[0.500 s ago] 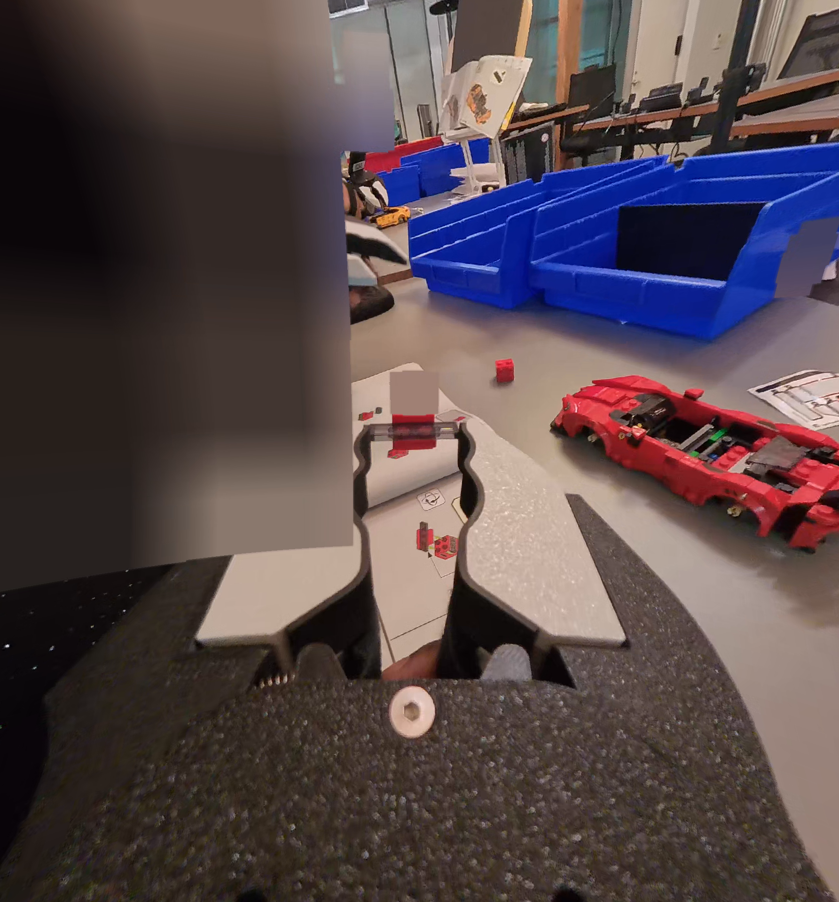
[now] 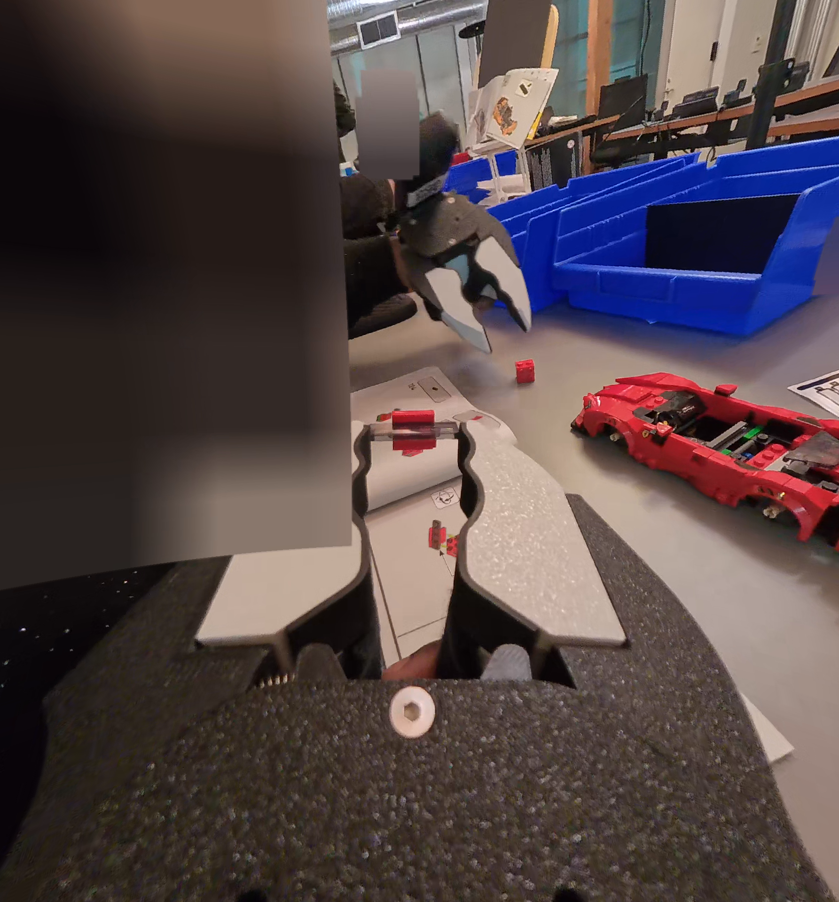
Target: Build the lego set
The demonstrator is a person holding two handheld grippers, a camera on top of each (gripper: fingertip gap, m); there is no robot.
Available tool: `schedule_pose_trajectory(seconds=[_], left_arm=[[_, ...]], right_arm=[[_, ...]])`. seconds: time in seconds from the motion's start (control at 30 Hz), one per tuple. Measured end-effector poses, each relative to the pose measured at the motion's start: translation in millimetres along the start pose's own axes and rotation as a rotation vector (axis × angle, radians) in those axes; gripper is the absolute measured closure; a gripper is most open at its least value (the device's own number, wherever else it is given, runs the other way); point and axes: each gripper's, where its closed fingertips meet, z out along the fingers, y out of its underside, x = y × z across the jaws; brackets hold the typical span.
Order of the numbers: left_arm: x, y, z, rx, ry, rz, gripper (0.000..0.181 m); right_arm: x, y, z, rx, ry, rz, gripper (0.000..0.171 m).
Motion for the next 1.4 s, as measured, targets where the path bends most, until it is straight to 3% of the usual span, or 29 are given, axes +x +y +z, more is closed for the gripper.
schedule_pose_trajectory(seconds=[0.4,0.53,0.67,0.9,1.1,1.4], left_arm=[[-2,18,28,-0.023,0.179,0.069,0.146],[0,19,31,-0.007,0.214,0.064,0.164],[3,14,26,0.027,0.221,0.012,0.164],[21,-44,9,0.202,0.123,-0.097,0.165],[65,-113,28,0.37,0.213,-0.155,0.165],[101,-141,78,0.398,0.26,-0.143,0.165]], right_arm=[[7,4,-13,-0.032,0.049,0.022,0.137],[7,7,-13,-0.045,0.058,0.028,0.137],[8,13,-14,-0.064,0.067,0.041,0.137],[8,20,-15,-0.103,0.079,0.023,0.137],[7,18,-12,-0.088,0.073,0.01,0.137],[0,17,0,-0.146,0.041,-0.073,0.137]])
